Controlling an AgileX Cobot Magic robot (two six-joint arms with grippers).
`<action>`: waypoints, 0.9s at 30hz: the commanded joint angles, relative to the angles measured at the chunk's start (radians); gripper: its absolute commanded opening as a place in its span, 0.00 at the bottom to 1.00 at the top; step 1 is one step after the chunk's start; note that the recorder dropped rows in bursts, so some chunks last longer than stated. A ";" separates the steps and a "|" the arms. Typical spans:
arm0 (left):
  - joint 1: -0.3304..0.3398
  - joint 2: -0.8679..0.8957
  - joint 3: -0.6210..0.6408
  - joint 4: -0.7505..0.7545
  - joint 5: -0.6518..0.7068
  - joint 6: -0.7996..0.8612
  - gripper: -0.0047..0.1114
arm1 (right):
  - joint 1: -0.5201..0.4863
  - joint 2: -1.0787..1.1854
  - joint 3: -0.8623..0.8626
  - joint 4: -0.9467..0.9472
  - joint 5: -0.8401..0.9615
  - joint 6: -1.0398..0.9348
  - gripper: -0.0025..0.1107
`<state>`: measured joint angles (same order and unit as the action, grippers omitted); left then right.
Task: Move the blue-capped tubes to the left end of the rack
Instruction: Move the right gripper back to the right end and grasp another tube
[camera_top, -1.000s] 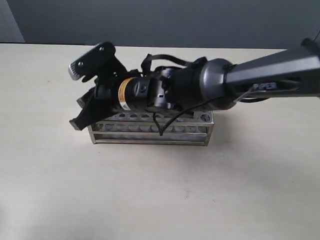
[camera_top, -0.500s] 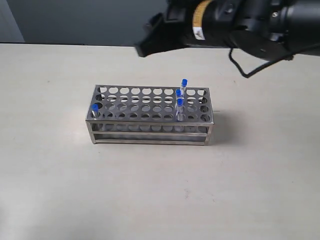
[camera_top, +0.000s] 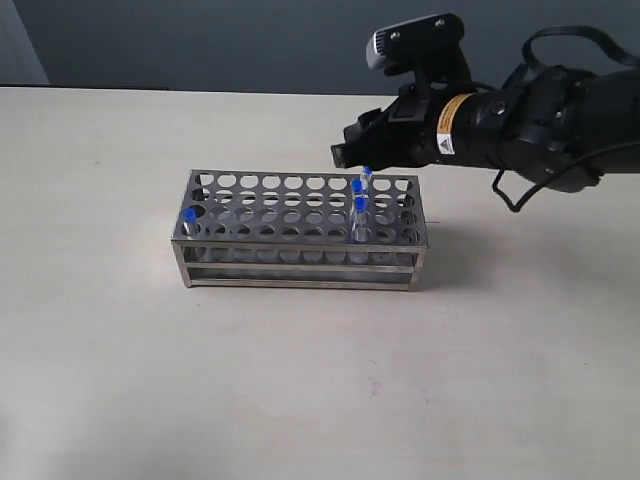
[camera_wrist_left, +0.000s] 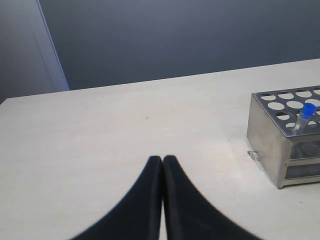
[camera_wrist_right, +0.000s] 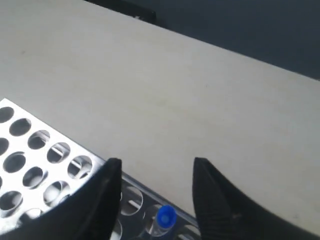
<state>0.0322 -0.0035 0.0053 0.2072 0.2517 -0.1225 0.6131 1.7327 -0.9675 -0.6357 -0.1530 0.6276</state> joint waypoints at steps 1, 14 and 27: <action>-0.004 0.003 -0.005 -0.005 -0.012 -0.001 0.05 | -0.007 0.056 0.005 0.003 -0.010 0.003 0.52; -0.004 0.003 -0.005 -0.005 -0.012 -0.001 0.05 | -0.059 0.110 0.005 0.009 -0.020 0.001 0.43; -0.004 0.003 -0.005 -0.005 -0.012 -0.001 0.05 | -0.081 0.161 0.005 0.018 -0.067 0.001 0.43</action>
<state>0.0322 -0.0035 0.0053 0.2072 0.2517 -0.1225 0.5436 1.8679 -0.9675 -0.6181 -0.2417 0.6321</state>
